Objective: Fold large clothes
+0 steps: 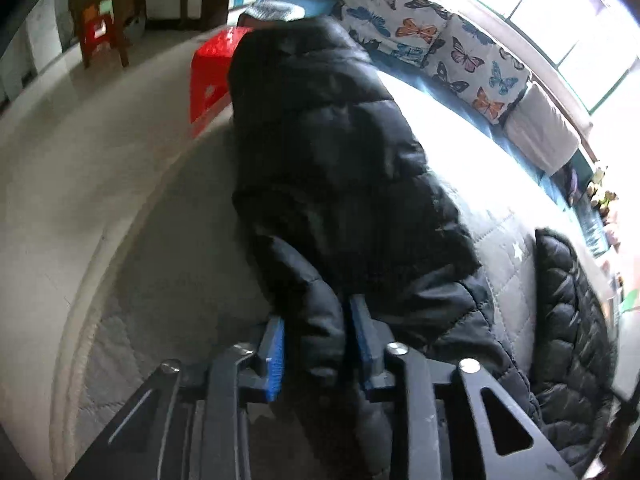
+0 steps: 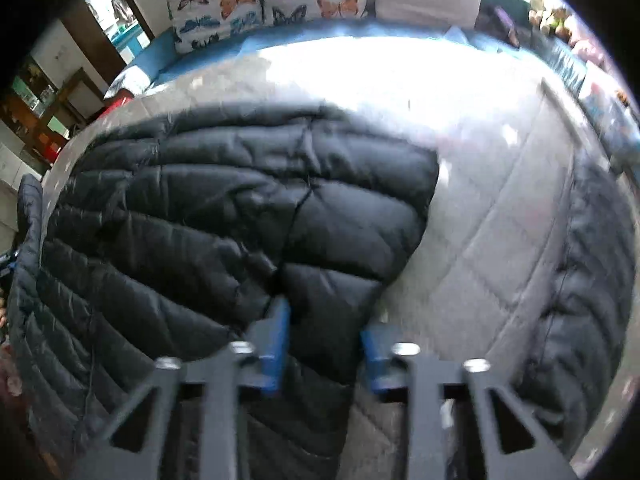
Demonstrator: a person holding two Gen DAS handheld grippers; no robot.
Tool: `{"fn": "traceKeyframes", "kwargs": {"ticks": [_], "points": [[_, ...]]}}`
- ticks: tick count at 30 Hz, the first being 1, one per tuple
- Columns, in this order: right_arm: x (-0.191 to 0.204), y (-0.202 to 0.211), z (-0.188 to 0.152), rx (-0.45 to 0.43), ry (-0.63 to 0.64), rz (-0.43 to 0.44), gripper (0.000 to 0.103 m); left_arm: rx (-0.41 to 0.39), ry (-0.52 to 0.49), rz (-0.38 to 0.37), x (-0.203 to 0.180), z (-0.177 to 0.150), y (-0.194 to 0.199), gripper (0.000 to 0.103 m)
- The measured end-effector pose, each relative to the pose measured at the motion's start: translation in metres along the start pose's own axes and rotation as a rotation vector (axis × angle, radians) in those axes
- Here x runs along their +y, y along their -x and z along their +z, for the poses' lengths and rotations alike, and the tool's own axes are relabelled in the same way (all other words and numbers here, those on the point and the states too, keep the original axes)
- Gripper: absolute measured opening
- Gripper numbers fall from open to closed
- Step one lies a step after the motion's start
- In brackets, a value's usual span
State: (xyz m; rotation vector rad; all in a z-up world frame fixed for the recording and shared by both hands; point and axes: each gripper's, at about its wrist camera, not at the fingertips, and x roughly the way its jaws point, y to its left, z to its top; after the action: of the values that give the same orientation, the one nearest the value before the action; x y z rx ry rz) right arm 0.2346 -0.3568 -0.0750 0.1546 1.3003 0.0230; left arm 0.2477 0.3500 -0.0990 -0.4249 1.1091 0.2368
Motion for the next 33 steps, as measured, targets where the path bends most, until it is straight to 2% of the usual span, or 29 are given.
{"fn": "traceKeyframes", "kwargs": {"ticks": [5,7,8,9,10,15,16,18,19,20,22,27,29,33], "points": [[0.036,0.02,0.038,-0.162,0.159,-0.117,0.019,-0.011,-0.03,0.037,-0.012,-0.006,0.003,0.023],[0.034,0.001,0.047,-0.127,0.147,-0.13,0.019,0.002,-0.048,0.072,-0.015,-0.01,-0.004,0.023],[0.032,-0.016,0.049,-0.074,0.136,-0.134,0.021,0.008,-0.055,0.086,-0.02,-0.01,-0.008,0.023],[0.03,-0.032,0.049,-0.028,0.133,-0.149,0.028,0.01,-0.058,0.094,-0.026,-0.011,-0.011,0.026],[0.029,-0.038,0.046,-0.021,0.132,-0.161,0.031,0.013,-0.057,0.107,-0.027,-0.011,-0.011,0.027],[0.026,0.004,0.035,-0.012,0.145,-0.144,0.034,0.035,-0.024,0.103,-0.035,-0.003,-0.002,0.029],[0.025,0.018,0.029,-0.017,0.153,-0.15,0.034,0.031,-0.011,0.083,-0.035,-0.004,0.007,0.032],[0.029,0.048,0.015,-0.023,0.17,-0.124,0.035,0.024,0.002,0.05,-0.028,-0.001,0.024,0.048],[0.031,0.059,0.008,-0.028,0.175,-0.11,0.037,0.011,0.009,0.036,-0.027,-0.005,0.036,0.062],[0.033,0.077,-0.006,-0.03,0.186,-0.091,0.042,-0.003,0.005,0.04,-0.026,-0.008,0.047,0.067],[0.045,0.089,-0.02,-0.034,0.22,-0.078,0.05,-0.032,-0.029,0.057,-0.027,-0.015,0.07,0.067],[0.078,0.118,-0.074,-0.024,0.347,-0.03,0.051,-0.098,-0.166,0.038,-0.052,-0.057,0.131,0.067],[0.09,0.119,-0.098,0.002,0.37,0.025,0.051,-0.108,-0.247,0.006,-0.075,-0.086,0.151,0.067],[0.123,0.113,-0.142,0.04,0.467,0.118,0.051,-0.092,-0.416,-0.11,-0.127,-0.156,0.176,0.067]]}}
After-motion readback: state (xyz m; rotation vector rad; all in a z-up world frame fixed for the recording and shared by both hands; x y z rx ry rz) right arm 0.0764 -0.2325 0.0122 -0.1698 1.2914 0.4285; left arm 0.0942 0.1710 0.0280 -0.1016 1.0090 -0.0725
